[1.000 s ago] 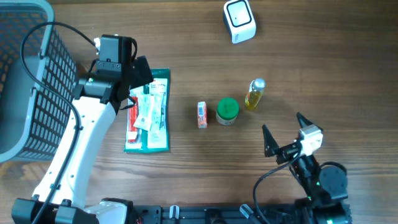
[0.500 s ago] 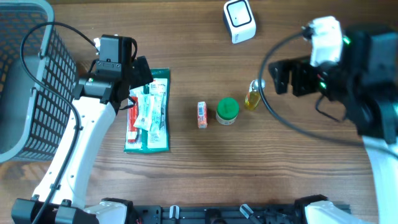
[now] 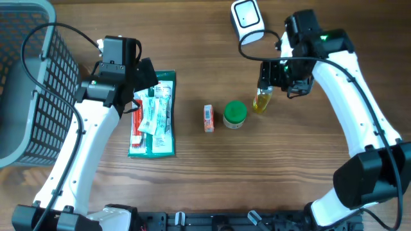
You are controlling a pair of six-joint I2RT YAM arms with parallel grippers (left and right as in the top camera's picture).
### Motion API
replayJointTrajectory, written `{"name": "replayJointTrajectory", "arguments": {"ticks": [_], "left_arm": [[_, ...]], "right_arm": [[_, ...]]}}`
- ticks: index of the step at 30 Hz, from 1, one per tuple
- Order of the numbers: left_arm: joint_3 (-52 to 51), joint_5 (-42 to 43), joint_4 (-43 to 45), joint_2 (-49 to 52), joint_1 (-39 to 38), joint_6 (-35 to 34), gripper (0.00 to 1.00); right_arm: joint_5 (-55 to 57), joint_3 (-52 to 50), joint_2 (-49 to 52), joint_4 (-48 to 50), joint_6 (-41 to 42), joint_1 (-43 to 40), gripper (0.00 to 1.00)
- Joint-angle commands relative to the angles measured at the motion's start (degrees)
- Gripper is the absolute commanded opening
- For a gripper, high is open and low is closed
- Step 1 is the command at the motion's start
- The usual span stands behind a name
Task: Scan the item barcode
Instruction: 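Reach the right gripper to the yellow oil bottle and grasp it, then lift the oil bottle with the right gripper and tilt it sideways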
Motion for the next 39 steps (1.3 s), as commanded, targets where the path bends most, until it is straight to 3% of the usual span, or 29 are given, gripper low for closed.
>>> {"name": "replayJointTrajectory", "arguments": {"ticks": [1, 8, 12, 16, 20, 23, 29, 39], "left_arm": [[0.20, -0.70, 0.13, 0.17, 0.24, 0.11, 1.00], [0.20, -0.70, 0.13, 0.17, 0.24, 0.11, 1.00], [0.20, -0.70, 0.13, 0.17, 0.24, 0.11, 1.00], [0.20, -0.72, 0.13, 0.17, 0.24, 0.11, 1.00], [0.22, -0.70, 0.15, 0.17, 0.26, 0.11, 1.00], [0.20, -0.70, 0.13, 0.17, 0.24, 0.11, 1.00], [0.22, -0.70, 0.13, 0.17, 0.26, 0.11, 1.00], [0.20, -0.70, 0.13, 0.17, 0.26, 0.11, 1.00]], "right_arm": [[2.69, -3.63, 1.07, 3.26, 3.80, 0.96, 0.82], [3.19, -10.08, 1.22, 13.66, 5.95, 1.33, 0.79], [7.08, -10.08, 1.22, 13.60, 8.02, 2.40, 0.78], [13.33, -10.08, 1.22, 13.84, 10.23, 6.47, 0.91], [14.05, -10.08, 1.29, 13.77, 10.16, 6.69, 0.95], [14.05, -10.51, 1.29, 12.92, 10.23, 6.69, 0.89], [14.08, -11.58, 1.55, 14.40, 10.16, 6.69, 0.68], [14.08, -11.67, 3.69, 15.13, 10.03, 6.69, 0.68]]}}
